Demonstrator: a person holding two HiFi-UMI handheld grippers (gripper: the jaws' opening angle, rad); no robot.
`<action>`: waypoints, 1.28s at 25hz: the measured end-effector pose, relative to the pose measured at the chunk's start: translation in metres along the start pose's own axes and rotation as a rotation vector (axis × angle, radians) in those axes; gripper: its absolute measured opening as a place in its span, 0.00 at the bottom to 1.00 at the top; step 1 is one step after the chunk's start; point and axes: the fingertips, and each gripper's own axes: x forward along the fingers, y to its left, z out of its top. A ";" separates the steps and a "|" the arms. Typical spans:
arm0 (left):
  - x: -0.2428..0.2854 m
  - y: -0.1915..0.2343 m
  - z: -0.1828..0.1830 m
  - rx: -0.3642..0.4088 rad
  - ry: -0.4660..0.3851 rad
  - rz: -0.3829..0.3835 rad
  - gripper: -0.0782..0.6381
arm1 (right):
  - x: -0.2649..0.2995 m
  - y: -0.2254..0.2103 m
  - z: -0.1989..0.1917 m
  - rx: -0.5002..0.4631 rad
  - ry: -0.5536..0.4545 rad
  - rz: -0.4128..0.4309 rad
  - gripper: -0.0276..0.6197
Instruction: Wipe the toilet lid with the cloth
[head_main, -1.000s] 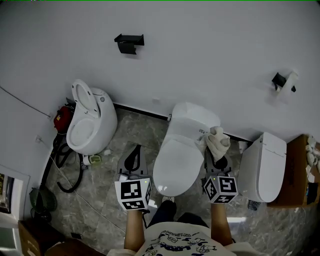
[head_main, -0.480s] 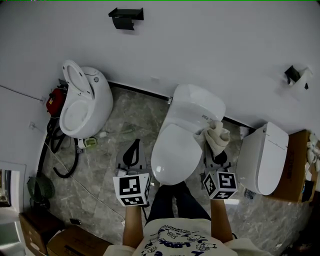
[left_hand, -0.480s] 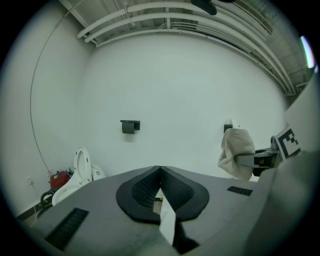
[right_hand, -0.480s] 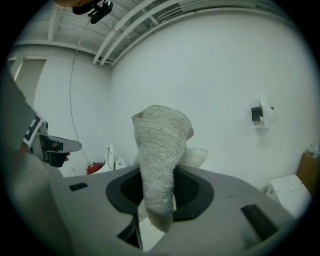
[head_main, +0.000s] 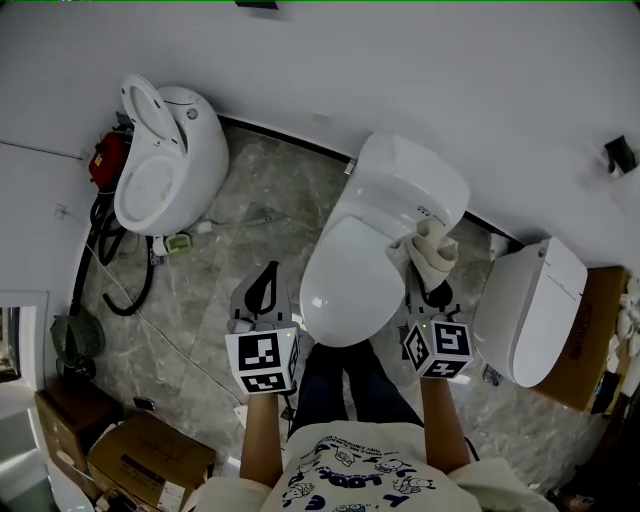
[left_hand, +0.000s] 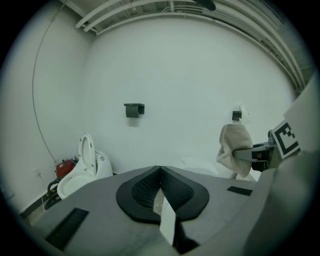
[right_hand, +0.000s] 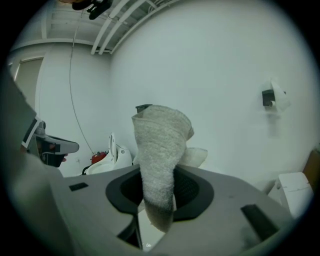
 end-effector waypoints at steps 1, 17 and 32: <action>0.004 0.003 -0.006 -0.003 0.013 0.008 0.11 | 0.007 0.000 -0.006 -0.001 0.013 0.006 0.22; 0.071 0.022 -0.087 -0.045 0.141 0.077 0.11 | 0.121 -0.013 -0.097 -0.074 0.173 0.103 0.22; 0.103 0.041 -0.179 -0.085 0.245 0.120 0.11 | 0.230 -0.013 -0.207 -0.187 0.331 0.154 0.22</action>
